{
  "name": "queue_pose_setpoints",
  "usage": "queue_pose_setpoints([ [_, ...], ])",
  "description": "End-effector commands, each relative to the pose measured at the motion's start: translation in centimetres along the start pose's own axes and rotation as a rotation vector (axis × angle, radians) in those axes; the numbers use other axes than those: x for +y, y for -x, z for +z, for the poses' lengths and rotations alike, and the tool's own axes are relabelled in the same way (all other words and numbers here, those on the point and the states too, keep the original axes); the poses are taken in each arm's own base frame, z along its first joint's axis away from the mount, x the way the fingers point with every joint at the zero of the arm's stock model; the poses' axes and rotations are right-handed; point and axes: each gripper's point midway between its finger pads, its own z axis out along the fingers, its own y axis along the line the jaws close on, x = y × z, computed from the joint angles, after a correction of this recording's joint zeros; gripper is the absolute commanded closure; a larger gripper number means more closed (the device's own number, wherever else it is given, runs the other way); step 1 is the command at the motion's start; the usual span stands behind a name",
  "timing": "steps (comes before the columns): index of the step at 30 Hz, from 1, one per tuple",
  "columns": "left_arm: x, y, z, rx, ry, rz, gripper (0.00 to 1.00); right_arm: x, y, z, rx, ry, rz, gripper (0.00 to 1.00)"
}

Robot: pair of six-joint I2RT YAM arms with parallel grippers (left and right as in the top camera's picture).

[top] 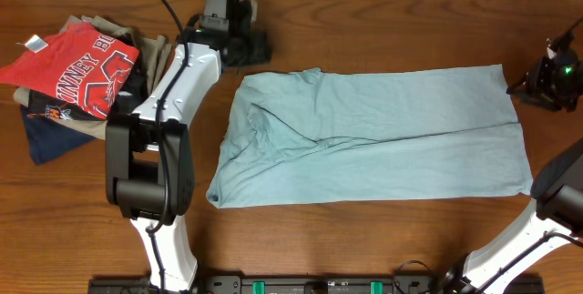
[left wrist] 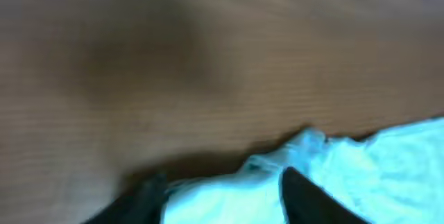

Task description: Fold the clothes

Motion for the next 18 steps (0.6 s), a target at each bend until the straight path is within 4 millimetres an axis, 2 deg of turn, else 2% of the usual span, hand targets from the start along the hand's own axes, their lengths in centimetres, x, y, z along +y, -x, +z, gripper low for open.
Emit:
queue_pose_setpoints([
  [1,-1.1,0.5,0.6,-0.027,-0.010,0.032,0.40,0.5,0.2,-0.1,-0.003,0.001,0.003,0.66],
  [4,-0.4,0.3,1.5,-0.036,0.060,0.043,0.40,0.5,0.1,-0.1,0.004,0.001,0.005,0.66],
  [7,0.3,-0.8,2.5,0.001,0.087,0.039,0.40,0.5,-0.1,-0.1,0.009,0.002,0.007,0.66],
  [12,1.7,-3.7,4.2,0.104,0.118,0.015,0.40,0.5,-0.2,-0.1,0.016,0.002,0.010,0.66],
  [15,2.5,-6.0,4.7,0.185,0.143,-0.004,0.40,0.5,-0.3,-0.1,0.018,0.003,0.011,0.66],
  [18,3.0,-7.4,4.7,0.239,0.158,-0.016,0.40,0.5,-0.4,-0.1,0.021,0.003,0.012,0.66],
])
